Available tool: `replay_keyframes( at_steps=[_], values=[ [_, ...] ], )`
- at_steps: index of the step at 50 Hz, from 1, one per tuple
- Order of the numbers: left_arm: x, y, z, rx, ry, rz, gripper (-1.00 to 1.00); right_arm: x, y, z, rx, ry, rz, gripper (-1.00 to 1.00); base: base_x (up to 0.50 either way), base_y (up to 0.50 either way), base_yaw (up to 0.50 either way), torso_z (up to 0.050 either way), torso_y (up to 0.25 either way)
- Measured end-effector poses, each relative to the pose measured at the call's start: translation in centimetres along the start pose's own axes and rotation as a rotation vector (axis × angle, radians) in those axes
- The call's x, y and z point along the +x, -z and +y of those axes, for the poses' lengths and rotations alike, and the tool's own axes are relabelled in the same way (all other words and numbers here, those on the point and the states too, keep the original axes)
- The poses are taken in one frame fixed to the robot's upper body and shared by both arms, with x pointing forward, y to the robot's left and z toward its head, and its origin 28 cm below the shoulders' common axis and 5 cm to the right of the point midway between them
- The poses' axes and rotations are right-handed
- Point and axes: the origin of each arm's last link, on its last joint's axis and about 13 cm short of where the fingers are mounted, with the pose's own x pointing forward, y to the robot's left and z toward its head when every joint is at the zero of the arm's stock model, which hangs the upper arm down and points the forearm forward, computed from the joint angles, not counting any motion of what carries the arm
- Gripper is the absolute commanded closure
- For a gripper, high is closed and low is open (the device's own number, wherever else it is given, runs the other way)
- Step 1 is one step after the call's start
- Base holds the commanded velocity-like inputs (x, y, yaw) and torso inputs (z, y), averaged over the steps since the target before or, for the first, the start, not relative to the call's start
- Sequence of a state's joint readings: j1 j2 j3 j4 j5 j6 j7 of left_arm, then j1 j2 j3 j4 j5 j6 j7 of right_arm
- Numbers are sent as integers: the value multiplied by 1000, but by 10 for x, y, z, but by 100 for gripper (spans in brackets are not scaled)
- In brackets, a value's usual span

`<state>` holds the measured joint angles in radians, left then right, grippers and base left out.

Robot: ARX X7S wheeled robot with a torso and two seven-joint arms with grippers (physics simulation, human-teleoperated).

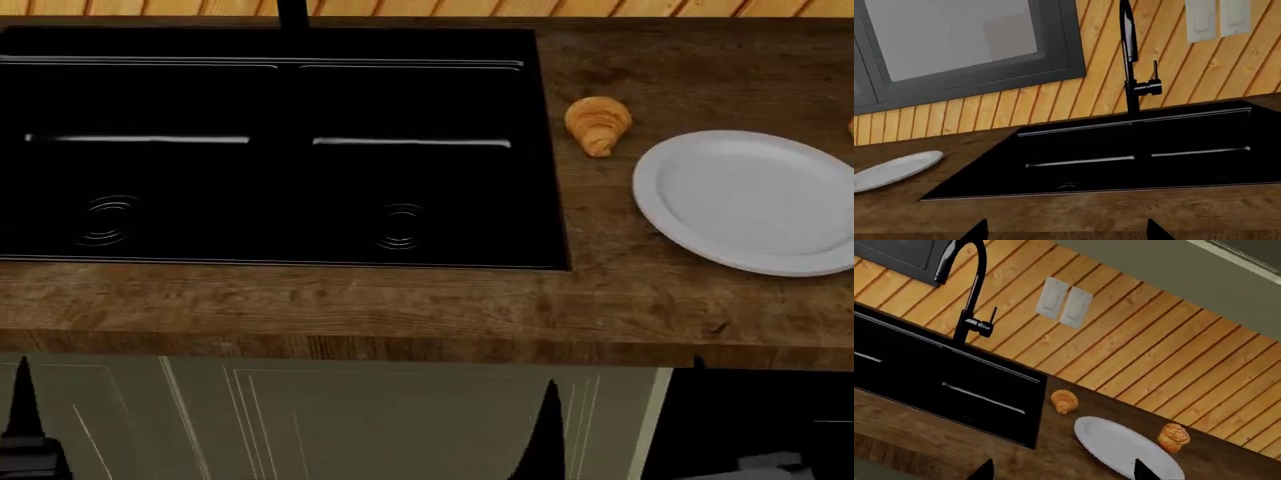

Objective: Place the pastries on the plates.

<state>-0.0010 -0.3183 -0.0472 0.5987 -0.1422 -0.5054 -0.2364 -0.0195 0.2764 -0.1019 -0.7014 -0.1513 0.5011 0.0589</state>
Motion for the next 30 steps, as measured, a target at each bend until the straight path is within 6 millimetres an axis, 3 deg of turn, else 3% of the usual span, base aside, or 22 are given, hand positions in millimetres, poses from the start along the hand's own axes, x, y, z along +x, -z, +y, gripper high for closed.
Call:
replay_keyframes(
  at_steps=[5, 12, 30],
  values=[
    [-4, -33, 20, 46, -47, -63, -100, -2, -29, -18, -84, 10, -87, -100, 0, 0, 0, 0, 0],
    [-14, -59, 32, 99, -74, -118, -100, -11, -48, -34, -148, 33, -111, -100, 0, 0, 0, 0, 0],
    [-26, -78, 38, 173, -72, -162, -100, -24, -59, -46, -172, 68, -87, -100, 0, -462, 0, 0, 0]
  ],
)
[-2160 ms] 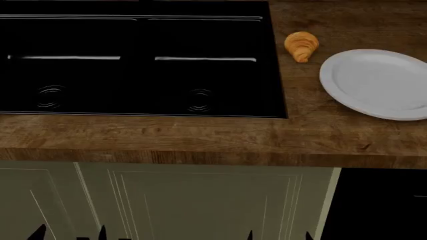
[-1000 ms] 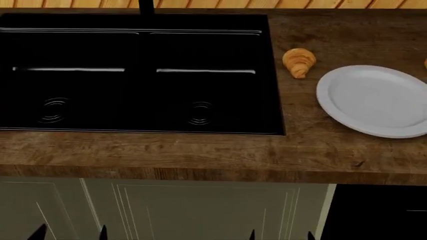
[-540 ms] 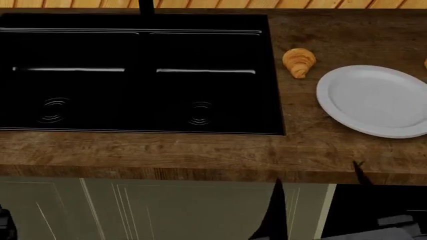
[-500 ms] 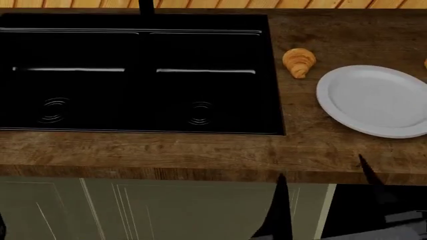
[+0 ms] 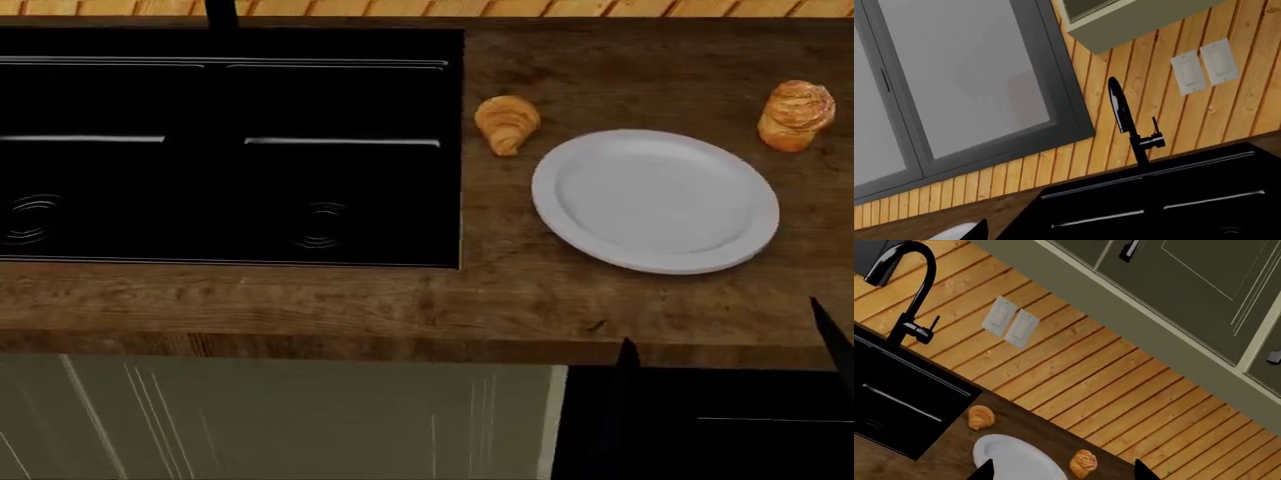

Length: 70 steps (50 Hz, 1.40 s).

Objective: Place the pastries on the plates.

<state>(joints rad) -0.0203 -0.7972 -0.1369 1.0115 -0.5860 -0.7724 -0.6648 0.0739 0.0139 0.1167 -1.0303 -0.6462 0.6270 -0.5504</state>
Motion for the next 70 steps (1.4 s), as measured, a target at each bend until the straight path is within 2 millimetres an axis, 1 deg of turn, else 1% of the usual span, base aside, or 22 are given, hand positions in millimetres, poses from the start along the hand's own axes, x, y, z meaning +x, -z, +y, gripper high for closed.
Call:
replay_keyframes(
  at_steps=[12, 46, 51, 56, 60, 65, 70],
  values=[
    [-1, -2, 0, 13, 8, -4, -100, -2, -1, -1, 1, 5, 7, -100, 0, -500, 0, 0, 0],
    [-2, 3, -3, 26, 7, 0, -100, -5, 0, -1, 10, 7, 21, -100, 0, -499, 0, 0, 0],
    [-1, 3, -3, 17, 10, 10, -100, -3, -1, -2, 6, 4, 27, -100, 0, 0, 0, 0, 0],
    [4, -1, 0, 11, 5, 19, -100, 6, -7, -8, 7, -8, 38, -100, 0, 0, 0, 0, 0],
    [10, -8, 4, 11, -11, 8, -100, 16, -17, -18, -6, -8, 34, -100, 55, 0, 0, 0, 0],
    [18, -18, 9, 23, -33, -17, -100, 22, -29, -28, -10, 5, 12, -100, 481, 0, 0, 0, 0],
    [23, -25, 13, 36, -51, -35, -100, 25, -35, -33, -7, 16, -5, -100, 500, 0, 0, 0, 0]
  ],
)
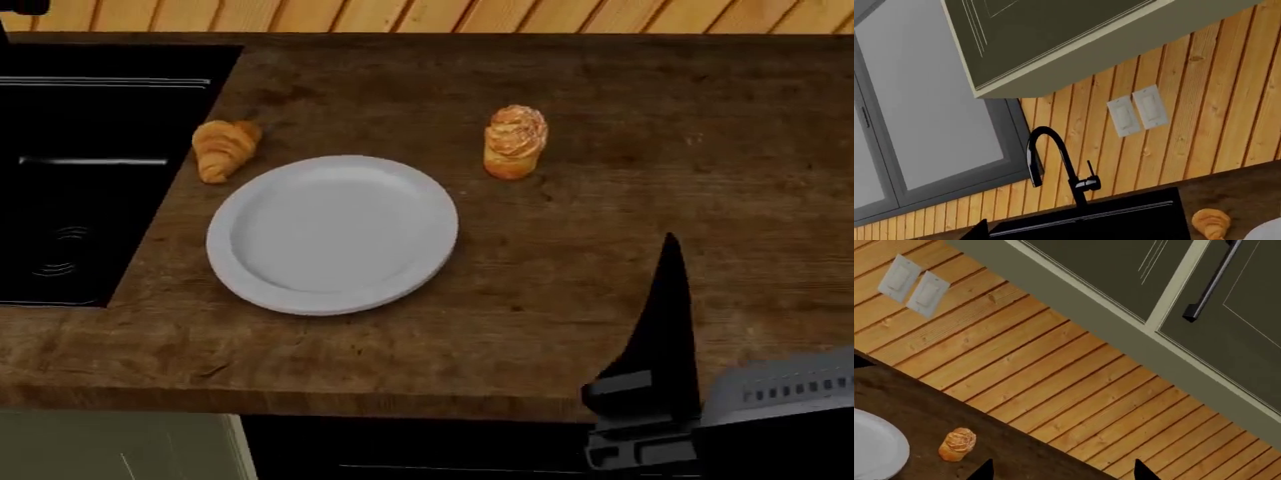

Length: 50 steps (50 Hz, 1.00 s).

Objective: Place the pastries on the plates.

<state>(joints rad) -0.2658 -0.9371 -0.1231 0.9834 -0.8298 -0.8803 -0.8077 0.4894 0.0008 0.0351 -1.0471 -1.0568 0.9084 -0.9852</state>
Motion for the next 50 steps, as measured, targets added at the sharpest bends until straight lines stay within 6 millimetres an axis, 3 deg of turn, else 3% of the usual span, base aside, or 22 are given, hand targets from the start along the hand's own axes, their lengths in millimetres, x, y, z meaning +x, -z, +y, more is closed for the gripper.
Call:
replay_keyframes(
  at_steps=[43, 50],
  values=[
    [4, -2, 0, 22, 3, 6, -100, 1, -4, -6, 15, 19, -3, -100, 500, 0, 0, 0, 1],
    [12, -1, 0, 42, -3, 43, -100, 1, -3, -4, 3, 26, -1, -100, 16, 0, 0, 0, 2]
  ],
)
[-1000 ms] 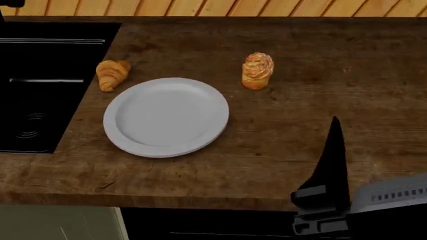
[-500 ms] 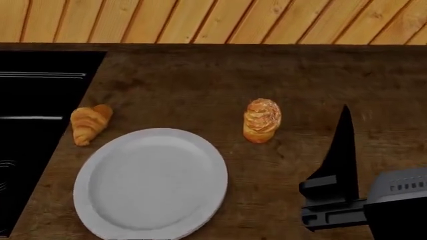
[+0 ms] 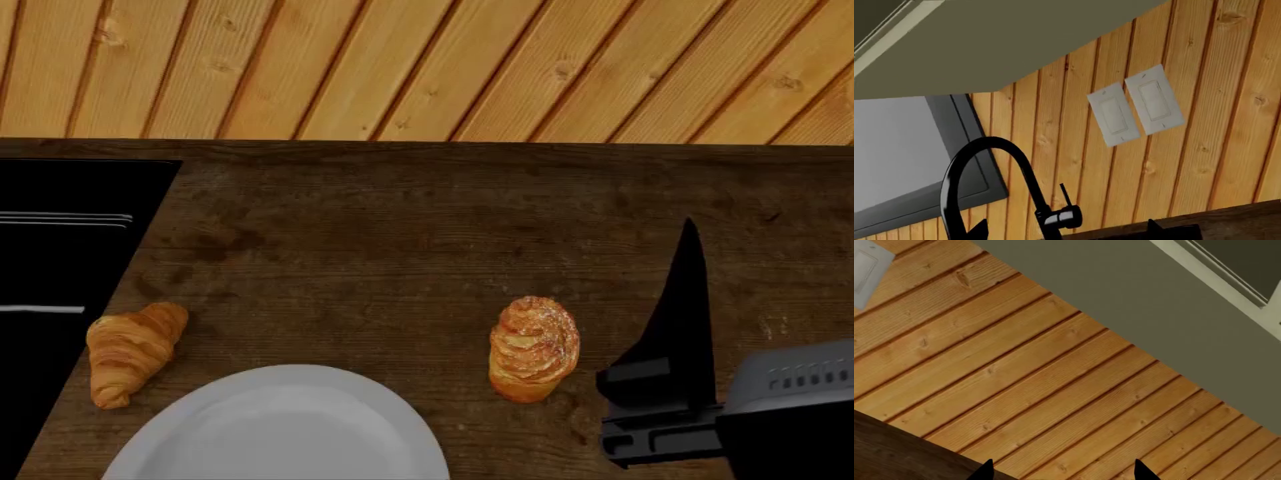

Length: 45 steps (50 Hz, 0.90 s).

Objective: Place the pastries on the plates.

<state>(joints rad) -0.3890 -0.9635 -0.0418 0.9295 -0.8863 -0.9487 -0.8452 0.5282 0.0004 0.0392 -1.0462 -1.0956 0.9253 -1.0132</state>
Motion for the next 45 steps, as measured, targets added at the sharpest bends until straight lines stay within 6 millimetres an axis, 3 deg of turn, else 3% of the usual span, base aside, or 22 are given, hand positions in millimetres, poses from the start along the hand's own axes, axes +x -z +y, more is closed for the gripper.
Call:
replay_keyframes(
  at_steps=[7, 22, 45],
  values=[
    [22, -4, 3, 12, 1, 104, -100, -1, 2, 3, -4, 8, 3, -100, 0, 0, 0, 0, 0],
    [53, -13, 0, 11, 288, 460, -100, -7, 5, 11, 19, -48, 99, -100, 0, 0, 0, 0, 0],
    [81, -12, -18, 42, 437, 638, -100, -12, 7, 9, 13, -76, 136, -100, 0, 0, 0, 0, 0]
  ],
)
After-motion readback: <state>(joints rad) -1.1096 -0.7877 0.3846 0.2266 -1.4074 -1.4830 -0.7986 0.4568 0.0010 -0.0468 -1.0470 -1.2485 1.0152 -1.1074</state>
